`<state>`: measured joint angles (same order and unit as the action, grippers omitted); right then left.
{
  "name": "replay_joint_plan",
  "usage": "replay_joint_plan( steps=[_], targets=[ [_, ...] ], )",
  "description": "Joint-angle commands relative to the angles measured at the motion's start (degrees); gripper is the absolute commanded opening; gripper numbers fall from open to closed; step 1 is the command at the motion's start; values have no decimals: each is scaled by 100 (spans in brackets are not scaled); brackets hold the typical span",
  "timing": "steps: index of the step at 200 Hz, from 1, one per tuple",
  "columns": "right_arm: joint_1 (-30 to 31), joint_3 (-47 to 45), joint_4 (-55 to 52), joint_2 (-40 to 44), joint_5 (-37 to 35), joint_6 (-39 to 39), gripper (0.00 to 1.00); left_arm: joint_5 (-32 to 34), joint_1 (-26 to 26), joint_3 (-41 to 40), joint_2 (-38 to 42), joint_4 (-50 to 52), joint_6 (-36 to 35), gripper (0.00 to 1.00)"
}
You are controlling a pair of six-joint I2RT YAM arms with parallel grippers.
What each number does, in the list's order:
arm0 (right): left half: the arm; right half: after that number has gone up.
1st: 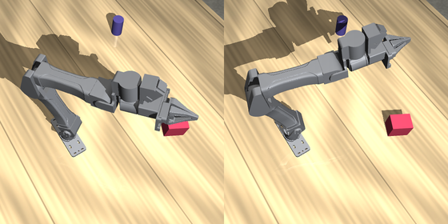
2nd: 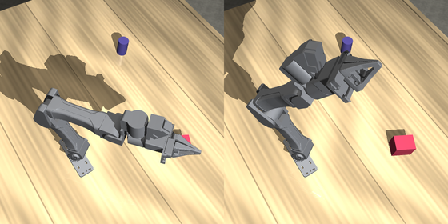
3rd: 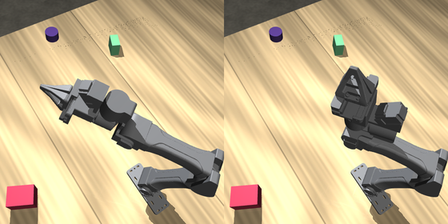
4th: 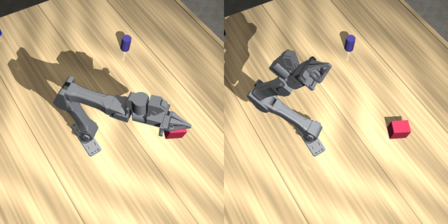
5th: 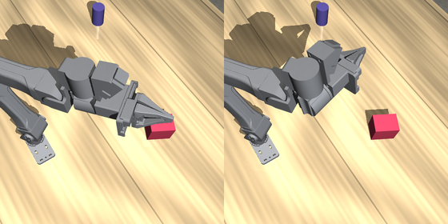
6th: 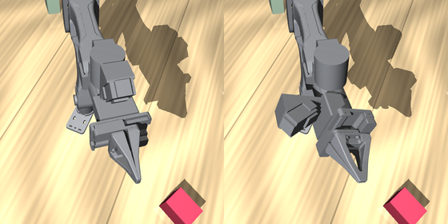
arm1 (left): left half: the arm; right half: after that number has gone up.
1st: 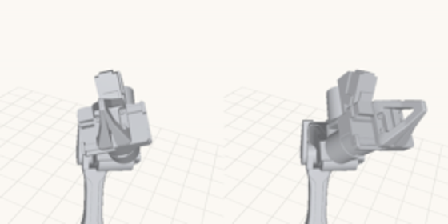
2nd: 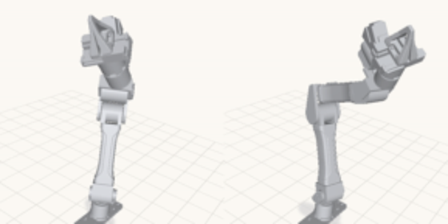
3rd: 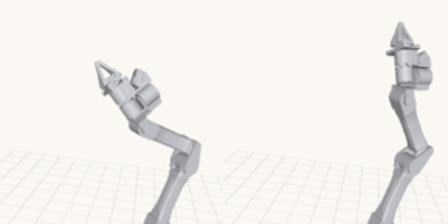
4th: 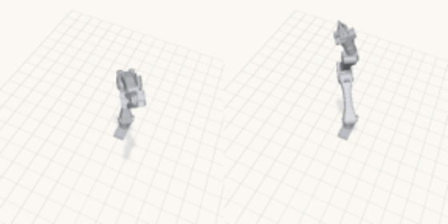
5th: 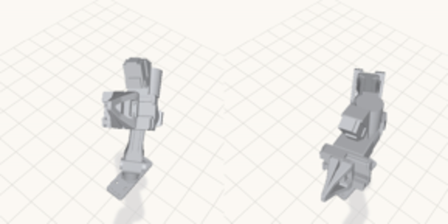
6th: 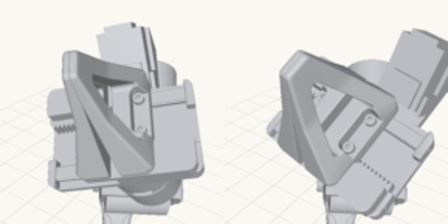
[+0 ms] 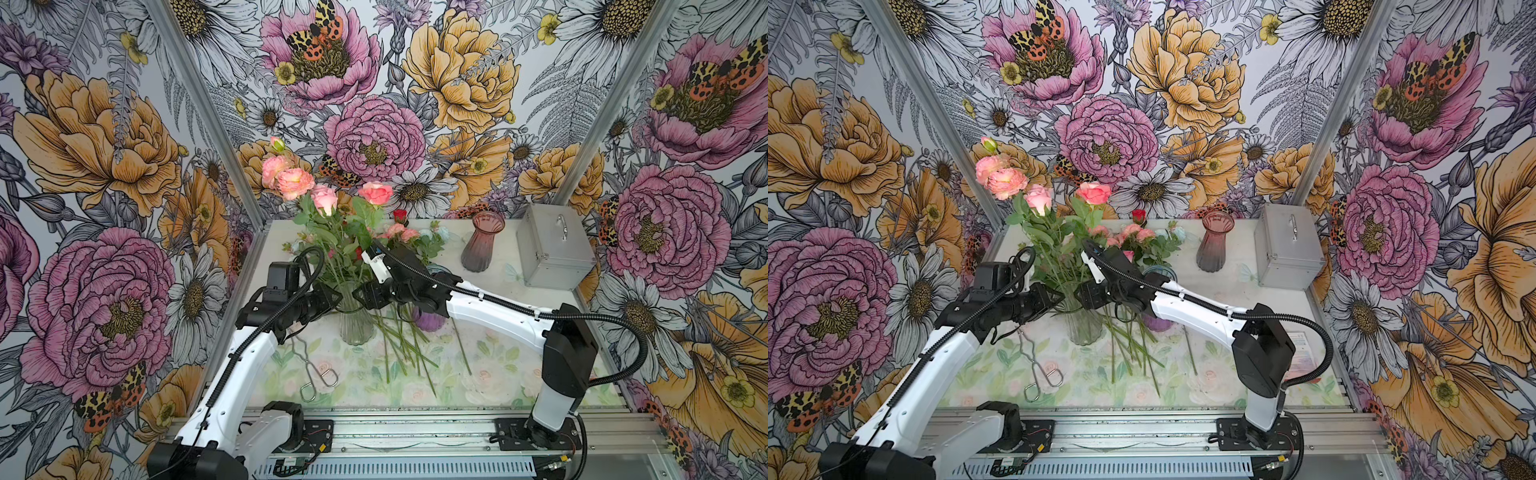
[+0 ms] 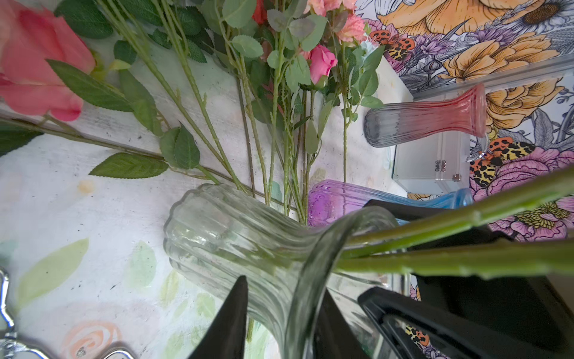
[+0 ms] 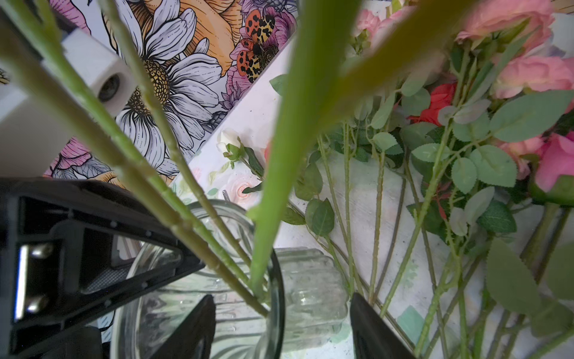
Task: Place the pink flowers into the vase
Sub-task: Move the vase to the center of the board.
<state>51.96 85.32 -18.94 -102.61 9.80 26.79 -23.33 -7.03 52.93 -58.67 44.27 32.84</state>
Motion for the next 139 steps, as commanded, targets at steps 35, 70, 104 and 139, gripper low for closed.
replay_joint_plan(
  steps=[35,70,104,139],
  targets=[
    [85,177,-6,-110,-39,109,55,349,-174,422,-318,202,-400,23],
    [116,168,-5,-145,-44,191,40,411,-325,601,-496,302,-524,13],
    [156,184,-5,-153,-98,207,35,542,-352,714,-534,432,-647,5],
    [212,246,-5,-244,-105,240,29,651,-346,825,-540,500,-699,4]
  ],
)
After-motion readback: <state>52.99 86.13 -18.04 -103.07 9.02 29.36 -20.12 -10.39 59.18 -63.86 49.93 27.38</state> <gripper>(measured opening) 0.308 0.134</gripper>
